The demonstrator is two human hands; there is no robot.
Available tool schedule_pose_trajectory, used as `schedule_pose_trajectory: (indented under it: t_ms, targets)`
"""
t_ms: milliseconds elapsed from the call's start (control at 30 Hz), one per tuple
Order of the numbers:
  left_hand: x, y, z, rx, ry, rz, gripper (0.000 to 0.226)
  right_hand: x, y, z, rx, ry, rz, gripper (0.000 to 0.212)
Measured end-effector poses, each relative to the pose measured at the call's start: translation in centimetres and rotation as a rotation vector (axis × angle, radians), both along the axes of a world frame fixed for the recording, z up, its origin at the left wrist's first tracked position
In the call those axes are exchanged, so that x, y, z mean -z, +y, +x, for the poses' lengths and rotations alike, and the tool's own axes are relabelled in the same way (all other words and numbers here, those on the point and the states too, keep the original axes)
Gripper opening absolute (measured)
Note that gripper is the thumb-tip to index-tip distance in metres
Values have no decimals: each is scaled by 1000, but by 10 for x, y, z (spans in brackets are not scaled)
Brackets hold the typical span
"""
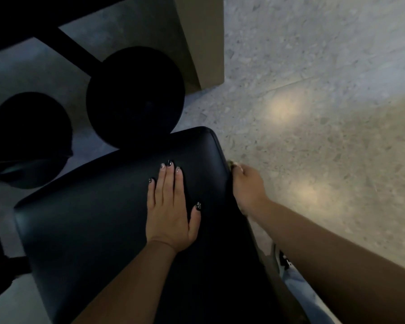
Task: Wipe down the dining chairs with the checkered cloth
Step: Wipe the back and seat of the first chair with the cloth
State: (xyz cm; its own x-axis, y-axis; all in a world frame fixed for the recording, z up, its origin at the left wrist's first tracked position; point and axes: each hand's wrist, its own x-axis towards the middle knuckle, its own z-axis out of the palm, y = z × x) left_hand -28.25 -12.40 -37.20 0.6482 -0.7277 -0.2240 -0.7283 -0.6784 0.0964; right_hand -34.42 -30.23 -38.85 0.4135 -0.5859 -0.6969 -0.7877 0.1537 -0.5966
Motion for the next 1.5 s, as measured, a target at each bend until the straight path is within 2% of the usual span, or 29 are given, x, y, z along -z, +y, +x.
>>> schedule_pose_trajectory:
  t_ms: [167,267,367,467,633,700,800,867,933,1067,1400,1500]
  targets:
    - [1,0,0,6,1,-36,77,-7,-31,83,-115,-170,-153,27]
    - [1,-1,1,4,12,-16,78,-11,-39,110,-176,-218,-133,23]
    - [-3,-1,0,-7,35,6,79,-10,-38,95,-96,-219,-72,28]
    - [-9,-5,0,-24,64,0,77,-10,-27,61,-119,-134,-106,28]
    - [-24,15,11,-65,223,-181,63,-28,-34,56,-155,-164,-78,25]
    - [-32,45,19,-135,255,-52,73,-37,-41,81,-243,-150,-86,24]
    - [-43,98,37,-367,313,226,104,-39,-42,124,-504,-13,-181,33]
    - [-52,128,57,-461,408,259,124,-40,-36,145,-664,73,-263,36]
    - [-59,151,72,-412,465,306,134,-41,-24,160,-791,119,-329,39]
    - [-63,169,79,-274,461,403,139,-39,2,181,-938,179,-411,41]
    - [-61,158,79,-284,516,455,139,-28,97,236,-1161,177,-553,32]
    - [-59,158,78,-281,519,446,139,-31,127,252,-1202,163,-535,34]
